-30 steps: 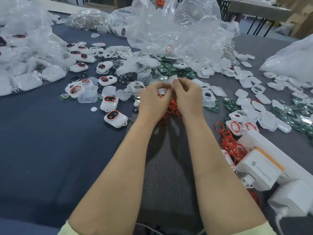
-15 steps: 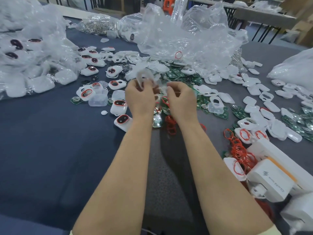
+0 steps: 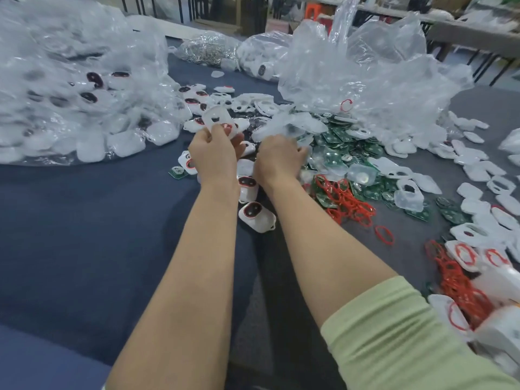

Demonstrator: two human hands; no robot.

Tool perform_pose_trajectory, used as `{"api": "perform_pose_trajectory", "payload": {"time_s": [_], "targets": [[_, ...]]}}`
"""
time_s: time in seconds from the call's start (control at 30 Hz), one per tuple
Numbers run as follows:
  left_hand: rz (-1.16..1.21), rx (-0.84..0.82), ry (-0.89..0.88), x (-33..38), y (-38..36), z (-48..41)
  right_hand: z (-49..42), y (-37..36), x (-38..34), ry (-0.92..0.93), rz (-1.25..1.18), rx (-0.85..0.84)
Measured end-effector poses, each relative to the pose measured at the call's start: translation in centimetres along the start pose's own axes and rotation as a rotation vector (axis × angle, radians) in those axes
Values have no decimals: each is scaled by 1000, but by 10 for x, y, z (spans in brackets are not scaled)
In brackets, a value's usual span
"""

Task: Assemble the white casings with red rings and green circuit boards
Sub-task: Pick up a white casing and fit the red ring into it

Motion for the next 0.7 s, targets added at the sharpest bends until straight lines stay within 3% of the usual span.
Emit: {"api": "perform_pose_trajectory", "payload": {"time_s": [0.17, 0.3, 0.53, 0.7], "targets": [[-88, -88, 23, -12, -19, 7, 0, 30, 25, -8, -274, 150], [-141, -177, 38, -28, -43, 20, 11, 63, 66, -100, -775, 293], [-97, -203, 28, -50, -77, 52, 36, 58, 123, -331, -1234, 293], [-75, -302, 78, -61, -86, 66, 49, 75, 133, -227, -1005, 399]]}}
Point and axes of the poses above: each hand's wrist, its own z-axis away from the middle knuckle, its own y-axis out of the back of the hand, x = y × z, the point moved 7 cm from there along -z, towards the middle knuckle, and after that the axes turned 12 degrees about -z, right-handed, at the moved point
